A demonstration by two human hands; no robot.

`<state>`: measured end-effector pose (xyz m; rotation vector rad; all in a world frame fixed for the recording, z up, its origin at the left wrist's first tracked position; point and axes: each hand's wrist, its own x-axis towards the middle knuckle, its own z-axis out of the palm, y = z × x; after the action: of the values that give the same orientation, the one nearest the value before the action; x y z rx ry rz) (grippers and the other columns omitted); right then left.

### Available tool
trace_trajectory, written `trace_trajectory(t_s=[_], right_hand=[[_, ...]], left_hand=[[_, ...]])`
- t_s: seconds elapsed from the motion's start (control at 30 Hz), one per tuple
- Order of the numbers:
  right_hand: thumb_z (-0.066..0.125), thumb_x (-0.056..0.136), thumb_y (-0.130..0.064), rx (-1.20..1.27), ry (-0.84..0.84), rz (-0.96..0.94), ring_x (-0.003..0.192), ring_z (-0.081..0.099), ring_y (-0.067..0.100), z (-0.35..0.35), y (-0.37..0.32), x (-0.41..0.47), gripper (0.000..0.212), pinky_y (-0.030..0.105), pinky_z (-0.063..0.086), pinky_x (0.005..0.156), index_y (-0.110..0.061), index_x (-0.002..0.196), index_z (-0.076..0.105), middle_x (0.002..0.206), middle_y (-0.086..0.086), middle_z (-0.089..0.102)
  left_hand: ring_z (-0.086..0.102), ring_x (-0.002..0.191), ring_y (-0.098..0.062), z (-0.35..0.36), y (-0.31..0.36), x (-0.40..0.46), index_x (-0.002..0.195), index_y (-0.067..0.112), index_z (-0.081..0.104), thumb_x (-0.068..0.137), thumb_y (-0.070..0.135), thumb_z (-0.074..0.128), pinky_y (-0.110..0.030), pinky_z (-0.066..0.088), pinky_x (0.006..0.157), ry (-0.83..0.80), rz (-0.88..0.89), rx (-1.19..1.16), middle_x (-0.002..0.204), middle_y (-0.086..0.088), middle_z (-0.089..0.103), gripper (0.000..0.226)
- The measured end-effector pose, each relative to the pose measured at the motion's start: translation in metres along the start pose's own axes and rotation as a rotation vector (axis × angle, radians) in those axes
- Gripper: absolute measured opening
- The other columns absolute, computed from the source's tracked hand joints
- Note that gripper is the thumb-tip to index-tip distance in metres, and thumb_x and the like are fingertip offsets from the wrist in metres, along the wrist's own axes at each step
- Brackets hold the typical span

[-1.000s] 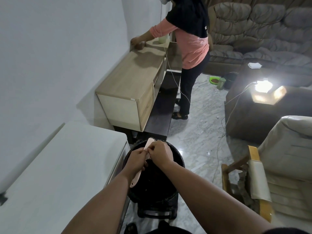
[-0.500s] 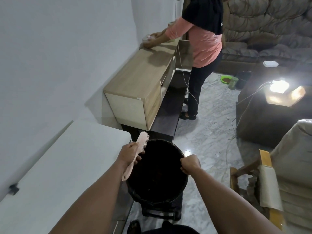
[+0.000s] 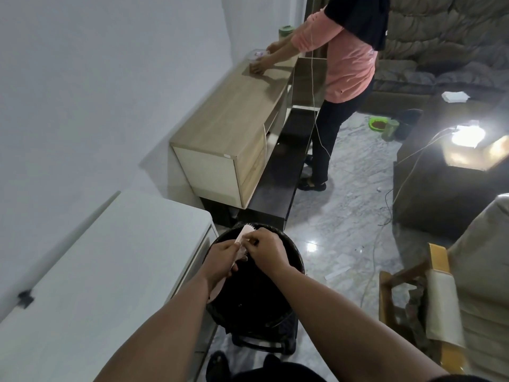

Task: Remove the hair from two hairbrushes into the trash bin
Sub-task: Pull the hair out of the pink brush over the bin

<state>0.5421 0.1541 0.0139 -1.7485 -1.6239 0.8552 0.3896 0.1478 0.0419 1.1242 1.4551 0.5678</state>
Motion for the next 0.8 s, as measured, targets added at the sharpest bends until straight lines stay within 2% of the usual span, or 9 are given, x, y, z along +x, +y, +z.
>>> trace_trajectory(t_s=[0.13, 0.3, 0.37, 0.43, 0.47, 0.53, 0.6, 0.7, 0.8], right_hand=[[0.075, 0.086, -0.032, -0.031, -0.031, 0.052, 0.074, 0.070, 0.013, -0.008, 0.008, 0.002, 0.014, 0.034, 0.057, 0.072, -0.021, 0.081, 0.080, 0.079, -0.005, 0.076], [0.071, 0.090, -0.023, 0.355, 0.002, 0.597, 0.064, 0.077, 0.026, -0.010, 0.025, 0.012, 0.022, 0.049, 0.067, 0.069, -0.007, 0.075, 0.073, 0.070, 0.011, 0.076], [0.065, 0.086, -0.018, 0.176, 0.011, 0.670, 0.064, 0.075, 0.029, -0.026, 0.041, 0.013, 0.017, 0.042, 0.066, 0.063, -0.003, 0.079, 0.070, 0.073, 0.012, 0.075], [0.060, 0.085, -0.015, -0.050, -0.042, 0.651, 0.068, 0.069, 0.030, -0.038, 0.054, 0.011, 0.014, 0.028, 0.052, 0.051, -0.003, 0.081, 0.066, 0.078, 0.012, 0.071], [0.059, 0.086, -0.016, -0.102, -0.072, 0.642, 0.069, 0.066, 0.030, -0.043, 0.058, 0.008, 0.014, 0.026, 0.045, 0.050, -0.003, 0.083, 0.064, 0.079, 0.012, 0.070], [0.057, 0.090, -0.025, -0.109, -0.106, 0.639, 0.074, 0.068, 0.031, -0.040, 0.065, 0.010, 0.022, 0.029, 0.050, 0.058, -0.005, 0.087, 0.065, 0.083, 0.012, 0.071], [0.054, 0.093, -0.034, 0.099, -0.119, 0.649, 0.075, 0.073, 0.033, -0.031, 0.063, 0.015, 0.032, 0.040, 0.062, 0.069, -0.006, 0.090, 0.069, 0.082, 0.012, 0.075], [0.057, 0.102, -0.024, 0.535, -0.187, 0.629, 0.067, 0.068, 0.021, -0.024, 0.022, 0.009, 0.011, 0.030, 0.055, 0.059, -0.021, 0.112, 0.062, 0.086, 0.004, 0.070], [0.075, 0.095, -0.027, 0.710, -0.205, 0.530, 0.071, 0.070, 0.018, -0.009, -0.004, 0.007, 0.031, 0.029, 0.055, 0.058, -0.024, 0.123, 0.064, 0.095, 0.004, 0.073]], left_hand=[[0.052, 0.053, -0.013, 0.002, -0.003, -0.002, 0.102, 0.017, 0.074, 0.110, 0.023, 0.044, -0.024, 0.037, 0.045, -0.033, 0.007, 0.026, 0.078, -0.006, 0.072, 0.032], [0.049, 0.040, -0.009, 0.001, -0.001, 0.000, 0.122, 0.010, 0.067, 0.111, 0.022, 0.043, -0.020, 0.036, 0.041, -0.002, -0.084, 0.031, 0.056, 0.000, 0.067, 0.029], [0.050, 0.043, -0.011, -0.006, 0.001, -0.002, 0.126, 0.009, 0.063, 0.111, 0.023, 0.042, -0.020, 0.037, 0.040, 0.030, -0.118, -0.048, 0.069, -0.006, 0.076, 0.029], [0.053, 0.048, -0.014, -0.016, 0.000, -0.001, 0.130, 0.005, 0.061, 0.111, 0.025, 0.042, -0.022, 0.038, 0.040, 0.047, -0.135, -0.131, 0.088, -0.015, 0.078, 0.034], [0.054, 0.049, -0.014, -0.021, 0.000, 0.000, 0.131, 0.003, 0.061, 0.111, 0.026, 0.041, -0.022, 0.039, 0.040, 0.052, -0.140, -0.162, 0.092, -0.017, 0.078, 0.036], [0.057, 0.051, -0.014, -0.024, -0.002, 0.002, 0.133, 0.003, 0.060, 0.111, 0.026, 0.041, -0.022, 0.042, 0.042, 0.052, -0.146, -0.179, 0.094, -0.017, 0.078, 0.037], [0.060, 0.052, -0.014, -0.023, -0.001, 0.002, 0.132, 0.004, 0.060, 0.111, 0.026, 0.041, -0.022, 0.046, 0.044, 0.042, -0.150, -0.180, 0.095, -0.017, 0.079, 0.036], [0.062, 0.056, -0.015, -0.015, 0.001, 0.002, 0.128, 0.008, 0.062, 0.110, 0.028, 0.039, -0.024, 0.048, 0.048, 0.011, -0.168, -0.151, 0.097, -0.016, 0.078, 0.035], [0.059, 0.055, -0.016, -0.003, 0.001, 0.001, 0.119, 0.006, 0.066, 0.109, 0.027, 0.041, -0.026, 0.045, 0.049, -0.005, -0.163, -0.141, 0.084, -0.012, 0.072, 0.035]])
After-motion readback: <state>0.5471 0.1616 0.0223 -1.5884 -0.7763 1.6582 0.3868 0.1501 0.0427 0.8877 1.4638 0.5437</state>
